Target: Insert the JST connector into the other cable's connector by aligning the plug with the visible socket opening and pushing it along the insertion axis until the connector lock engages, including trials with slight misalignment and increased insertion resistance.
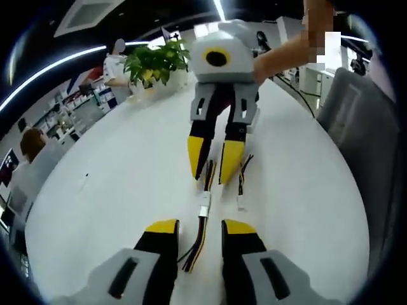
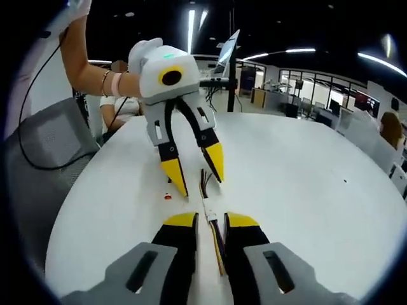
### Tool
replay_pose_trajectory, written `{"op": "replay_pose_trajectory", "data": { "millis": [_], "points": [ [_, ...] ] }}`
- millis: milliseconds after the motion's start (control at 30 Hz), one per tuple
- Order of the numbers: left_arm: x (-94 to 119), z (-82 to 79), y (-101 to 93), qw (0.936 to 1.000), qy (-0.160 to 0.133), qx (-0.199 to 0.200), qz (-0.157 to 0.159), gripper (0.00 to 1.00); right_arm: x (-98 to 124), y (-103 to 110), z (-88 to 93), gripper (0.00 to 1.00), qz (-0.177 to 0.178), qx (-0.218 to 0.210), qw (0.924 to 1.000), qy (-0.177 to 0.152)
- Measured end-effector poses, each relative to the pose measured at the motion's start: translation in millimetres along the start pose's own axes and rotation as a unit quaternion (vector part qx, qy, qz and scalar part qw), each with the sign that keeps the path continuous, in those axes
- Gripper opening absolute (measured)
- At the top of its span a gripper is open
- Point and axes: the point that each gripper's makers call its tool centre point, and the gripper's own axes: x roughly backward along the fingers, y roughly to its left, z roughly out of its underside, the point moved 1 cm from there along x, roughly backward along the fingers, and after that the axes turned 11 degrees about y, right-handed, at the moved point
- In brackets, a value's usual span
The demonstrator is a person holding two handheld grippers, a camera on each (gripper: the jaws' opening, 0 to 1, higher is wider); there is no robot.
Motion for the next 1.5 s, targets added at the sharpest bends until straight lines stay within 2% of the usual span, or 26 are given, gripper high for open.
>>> {"op": "replay_pose_trajectory", "data": {
  "millis": [200, 400, 1000, 1200, 1367, 1433, 1500],
  "points": [
    [17.7, -1.9, -14.8, 1.0, -0.005, -0.005, -0.002, 0.2, 3.0, 14.0, -6.2, 0.12, -0.007, 0.008, 0.9999, -0.006],
    [22.4, 2.7, -30.2, 0.9999, 0.002, -0.01, 0.008, 0.19, -0.4, 26.3, -7.7, 0.11, -0.018, 0.015, 0.9997, -0.007],
    [12.0, 14.2, -41.4, 0.9999, 0.004, 0.007, 0.014, 0.18, -3.6, 39.3, -0.5, 0.1, -0.027, 0.012, 0.9996, 0.005],
    [11.0, 17.7, -42.2, 0.9996, -0.003, 0.023, 0.014, 0.16, -5.1, 43.9, -2.9, 0.1, -0.027, 0.009, 0.9996, 0.003],
    [10.3, 19.9, -44.4, 0.9994, -0.006, 0.03, 0.019, 0.15, -10.2, 44.0, 2.5, 0.09, -0.028, 0.007, 0.9995, 0.009],
    [9.8, 20.8, -44.2, 0.9987, -0.013, 0.043, 0.023, 0.14, -11.1, 43.3, 3.8, 0.09, -0.027, 0.005, 0.9996, 0.009],
    [10.8, 16.1, -43.3, 0.9956, -0.039, 0.078, 0.032, 0.12, -12.1, 41.9, 5.5, 0.08, -0.026, -0.002, 0.9996, 0.006]
  ]
}}
